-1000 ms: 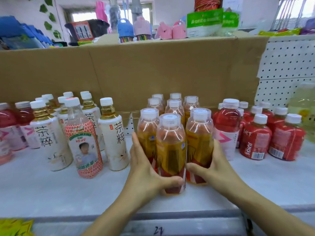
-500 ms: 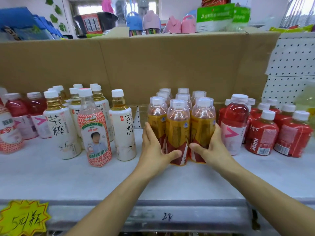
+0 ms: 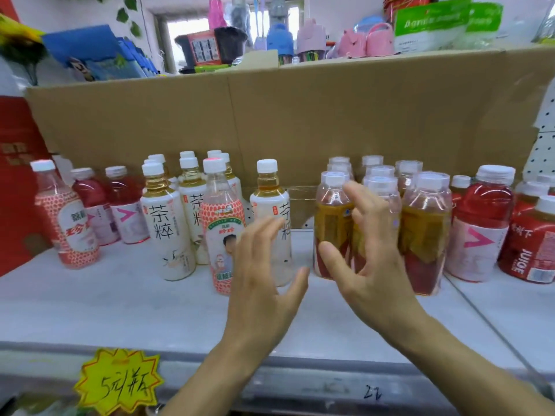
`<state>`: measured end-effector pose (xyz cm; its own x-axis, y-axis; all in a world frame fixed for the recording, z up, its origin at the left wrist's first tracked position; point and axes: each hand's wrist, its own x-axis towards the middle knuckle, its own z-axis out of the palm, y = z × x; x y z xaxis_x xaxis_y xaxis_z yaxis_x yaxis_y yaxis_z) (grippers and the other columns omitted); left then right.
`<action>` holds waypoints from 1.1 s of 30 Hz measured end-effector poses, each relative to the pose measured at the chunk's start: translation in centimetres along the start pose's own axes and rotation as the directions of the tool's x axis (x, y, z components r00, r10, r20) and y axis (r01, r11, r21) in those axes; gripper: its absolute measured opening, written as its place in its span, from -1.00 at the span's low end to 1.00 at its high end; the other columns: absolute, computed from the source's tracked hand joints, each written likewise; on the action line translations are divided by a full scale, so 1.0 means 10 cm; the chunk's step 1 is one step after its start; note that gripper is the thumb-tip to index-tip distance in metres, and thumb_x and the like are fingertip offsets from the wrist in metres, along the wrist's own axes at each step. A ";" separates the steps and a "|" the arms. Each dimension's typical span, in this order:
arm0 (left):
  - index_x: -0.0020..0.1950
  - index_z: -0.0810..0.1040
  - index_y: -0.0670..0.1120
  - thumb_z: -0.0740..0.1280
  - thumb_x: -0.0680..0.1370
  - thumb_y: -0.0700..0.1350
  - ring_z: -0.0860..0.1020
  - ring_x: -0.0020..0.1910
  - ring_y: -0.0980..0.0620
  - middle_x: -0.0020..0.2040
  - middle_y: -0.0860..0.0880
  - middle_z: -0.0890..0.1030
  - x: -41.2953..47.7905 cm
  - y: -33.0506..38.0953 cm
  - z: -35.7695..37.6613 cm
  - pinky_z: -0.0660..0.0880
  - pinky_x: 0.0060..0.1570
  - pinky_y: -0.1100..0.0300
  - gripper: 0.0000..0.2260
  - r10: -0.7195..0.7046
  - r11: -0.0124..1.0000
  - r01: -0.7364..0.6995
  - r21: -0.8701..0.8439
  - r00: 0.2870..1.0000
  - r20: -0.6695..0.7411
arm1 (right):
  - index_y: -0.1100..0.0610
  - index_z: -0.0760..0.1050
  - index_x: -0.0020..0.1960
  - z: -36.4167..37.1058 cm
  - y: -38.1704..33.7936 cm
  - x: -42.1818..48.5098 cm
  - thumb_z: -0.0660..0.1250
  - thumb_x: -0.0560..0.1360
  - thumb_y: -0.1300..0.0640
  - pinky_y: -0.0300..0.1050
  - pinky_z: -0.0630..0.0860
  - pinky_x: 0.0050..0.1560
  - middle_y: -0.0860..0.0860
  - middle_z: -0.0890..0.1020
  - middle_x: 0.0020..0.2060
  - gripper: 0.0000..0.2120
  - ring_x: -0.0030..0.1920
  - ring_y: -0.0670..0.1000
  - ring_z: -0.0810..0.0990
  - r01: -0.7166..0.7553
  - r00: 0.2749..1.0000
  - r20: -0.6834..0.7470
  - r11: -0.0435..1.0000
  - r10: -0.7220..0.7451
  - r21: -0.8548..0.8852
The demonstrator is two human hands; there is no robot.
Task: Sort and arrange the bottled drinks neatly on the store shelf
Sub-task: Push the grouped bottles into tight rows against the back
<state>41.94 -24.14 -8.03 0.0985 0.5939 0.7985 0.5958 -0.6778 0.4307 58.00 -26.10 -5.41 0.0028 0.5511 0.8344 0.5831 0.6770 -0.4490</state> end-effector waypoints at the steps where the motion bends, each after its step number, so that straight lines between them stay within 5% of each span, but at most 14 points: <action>1: 0.49 0.26 -0.01 0.47 0.46 -0.04 0.24 0.47 0.11 0.44 0.05 0.30 -0.01 -0.10 -0.08 0.23 0.47 0.17 -0.34 -0.003 1.000 0.003 0.005 0.997 -0.072 | 0.11 0.18 0.53 0.13 -0.03 0.01 0.41 0.49 0.19 0.06 0.24 0.51 -0.04 0.25 0.47 -0.31 0.52 -0.04 0.20 -0.018 0.998 0.056 1.000 0.016 0.019; 5: 0.55 0.16 -0.02 0.55 0.42 -0.14 0.16 0.49 0.17 0.46 0.12 0.21 0.04 -0.49 -0.31 0.26 0.48 -0.03 -0.19 -0.246 0.968 0.240 -0.068 0.963 -0.106 | -0.09 0.01 0.55 0.56 -0.04 0.10 0.45 0.49 0.08 -0.45 0.13 0.36 -0.27 0.15 0.40 -0.19 0.44 -0.29 0.14 -0.275 0.943 0.212 0.959 0.255 0.070; 9: 0.55 0.06 0.14 0.58 0.38 -0.08 0.30 0.46 0.07 0.46 0.09 0.29 0.22 -0.75 -0.36 0.36 0.42 -0.11 -0.08 -0.440 0.865 0.447 -0.226 0.894 0.083 | -0.04 -0.08 0.59 0.81 0.06 0.28 0.49 0.46 0.11 -0.27 0.21 0.30 -0.14 0.20 0.50 -0.07 0.40 -0.22 0.22 -0.519 0.839 0.267 0.844 0.474 0.133; 11: 0.54 0.09 0.14 0.59 0.38 -0.08 0.39 0.38 0.08 0.40 0.10 0.39 0.30 -0.78 -0.35 0.40 0.38 -0.06 -0.10 -0.488 0.814 0.519 -0.260 0.855 0.178 | -0.02 -0.08 0.60 0.87 0.10 0.35 0.49 0.46 0.17 -0.40 0.35 0.16 -0.17 0.39 0.34 -0.05 0.18 -0.37 0.41 -0.571 0.807 0.301 0.801 0.508 0.180; 14: 0.44 0.24 0.09 0.59 0.38 -0.09 0.50 0.22 0.09 0.21 0.14 0.52 0.38 -0.82 -0.32 0.48 0.25 0.03 -0.25 -0.534 0.751 0.589 -0.299 0.808 0.248 | -0.02 0.01 0.58 0.94 0.18 0.37 0.51 0.43 0.23 -0.46 0.51 -0.10 -0.31 0.47 0.05 -0.07 -0.06 -0.42 0.53 -0.603 0.786 0.334 0.765 0.521 0.227; 17: 0.42 0.29 0.11 0.59 0.38 -0.05 0.53 0.20 0.09 0.19 0.14 0.55 0.39 -0.88 -0.34 0.50 0.15 0.10 -0.29 -0.522 0.735 0.599 -0.318 0.799 0.299 | 0.02 0.22 0.49 0.99 0.25 0.35 0.54 0.40 0.19 -0.17 0.59 0.13 -0.13 0.58 0.14 -0.23 0.10 -0.22 0.58 -0.586 0.795 0.332 0.785 0.508 0.199; 23: 0.44 0.27 0.17 0.59 0.37 0.00 0.53 0.14 0.28 0.18 0.22 0.55 0.25 -0.87 -0.50 0.48 -0.11 0.41 -0.26 -0.471 0.738 0.574 -0.356 0.815 0.337 | 0.00 0.33 0.34 0.93 0.18 0.23 0.55 0.39 0.09 -0.27 0.58 -0.02 -0.14 0.59 0.10 -0.38 0.10 -0.16 0.61 -0.561 0.800 0.355 0.812 0.483 0.160; 28: 0.43 0.29 0.17 0.59 0.36 -0.02 0.56 0.19 0.23 0.21 0.18 0.58 0.03 -0.88 -0.72 0.56 0.12 0.20 -0.26 -0.476 0.752 0.537 -0.382 0.844 0.249 | -0.03 0.35 0.29 1.00 -0.01 0.12 0.57 0.36 0.07 -0.37 0.57 -0.08 -0.18 0.61 0.07 -0.40 0.03 -0.29 0.61 -0.528 0.817 0.373 0.830 0.439 0.180; 33: 0.21 0.39 0.22 0.58 0.38 -0.14 0.61 0.05 0.29 0.05 0.27 0.64 -0.11 -0.99 -1.06 0.55 -0.08 0.38 -0.44 -0.511 0.775 0.516 -0.366 0.851 0.120 | 0.01 0.35 0.29 1.37 -0.18 0.22 0.61 0.31 0.10 -0.40 0.56 -0.03 -0.17 0.59 0.07 -0.35 0.02 -0.33 0.58 -0.519 0.818 0.405 0.828 0.409 0.211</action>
<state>27.53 -22.66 -8.72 -0.1244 0.9039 0.4093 0.2208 -0.3770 0.8995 45.79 -19.41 -7.21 -0.0885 0.9252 0.3691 0.3098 0.3778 -0.8725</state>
